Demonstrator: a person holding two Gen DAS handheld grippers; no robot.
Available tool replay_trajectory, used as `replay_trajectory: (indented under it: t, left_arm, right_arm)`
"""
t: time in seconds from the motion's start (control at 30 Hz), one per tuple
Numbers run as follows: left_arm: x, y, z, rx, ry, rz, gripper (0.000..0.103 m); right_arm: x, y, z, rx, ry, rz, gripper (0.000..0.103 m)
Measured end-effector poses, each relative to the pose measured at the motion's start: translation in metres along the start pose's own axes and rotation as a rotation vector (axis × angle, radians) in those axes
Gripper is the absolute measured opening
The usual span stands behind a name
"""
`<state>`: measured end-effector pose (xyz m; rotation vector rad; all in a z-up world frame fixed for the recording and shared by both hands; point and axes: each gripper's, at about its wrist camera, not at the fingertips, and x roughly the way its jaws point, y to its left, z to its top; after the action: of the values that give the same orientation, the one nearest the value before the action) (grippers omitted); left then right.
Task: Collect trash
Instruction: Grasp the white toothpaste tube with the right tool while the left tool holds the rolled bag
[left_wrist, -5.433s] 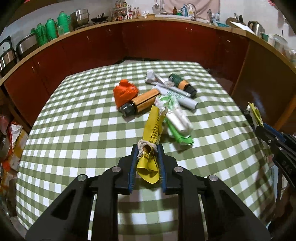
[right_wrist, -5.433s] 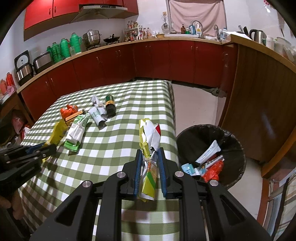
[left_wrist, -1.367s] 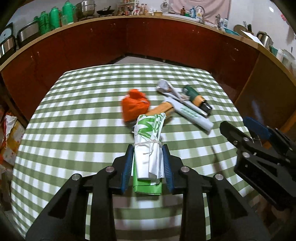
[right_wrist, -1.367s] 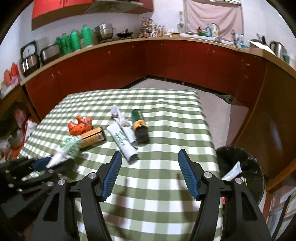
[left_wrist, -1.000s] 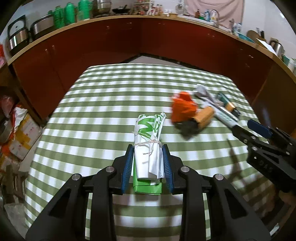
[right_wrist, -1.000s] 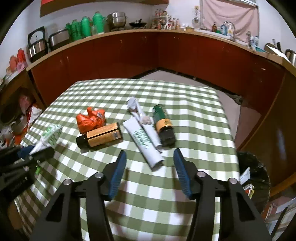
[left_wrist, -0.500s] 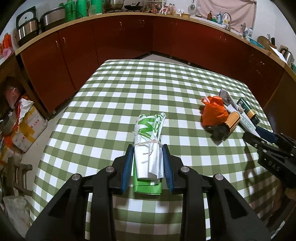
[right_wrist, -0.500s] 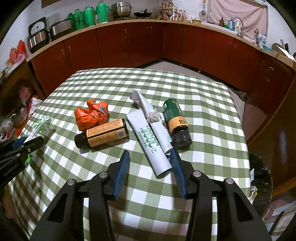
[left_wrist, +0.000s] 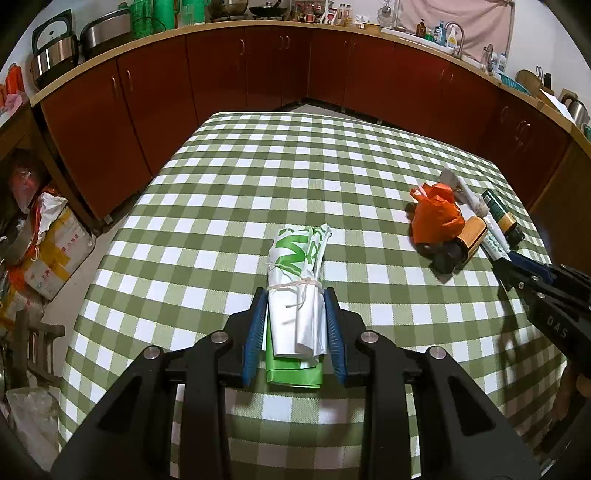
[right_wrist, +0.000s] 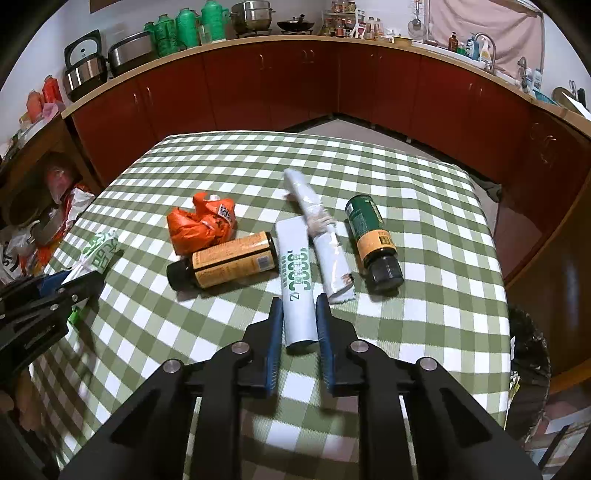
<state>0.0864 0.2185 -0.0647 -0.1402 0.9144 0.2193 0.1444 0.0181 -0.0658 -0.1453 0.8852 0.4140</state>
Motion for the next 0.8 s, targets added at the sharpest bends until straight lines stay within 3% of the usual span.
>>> replay_trajectory:
  t: [0.37,0.43,0.5,0.53,0.67,0.8]
  left_arm:
    - [-0.005,-0.003,-0.006,0.009,-0.005,0.006,0.03]
    - [-0.006,-0.002,-0.006,0.007,-0.006,0.008,0.03]
    - [-0.006,-0.001,-0.006,0.008,-0.009,0.014,0.03]
    - [-0.005,0.0,-0.006,0.01,-0.011,0.019,0.03]
    - [-0.005,0.002,-0.005,0.012,-0.012,0.028,0.03]
    - [-0.004,0.002,-0.006,0.019,-0.017,0.039,0.03]
  right_arm:
    - [-0.016,-0.008,-0.02,0.023,0.009,0.012,0.017]
    - [-0.015,-0.009,-0.019,0.028,0.008,0.005,0.021]
    - [-0.013,-0.01,-0.017,0.031,0.004,-0.001,0.038]
    - [-0.011,-0.01,-0.016,0.031,0.003,-0.005,0.038]
    - [-0.006,-0.008,-0.01,0.03,-0.002,-0.004,0.038]
    - [-0.006,-0.007,-0.008,0.031,-0.003,0.019,0.018]
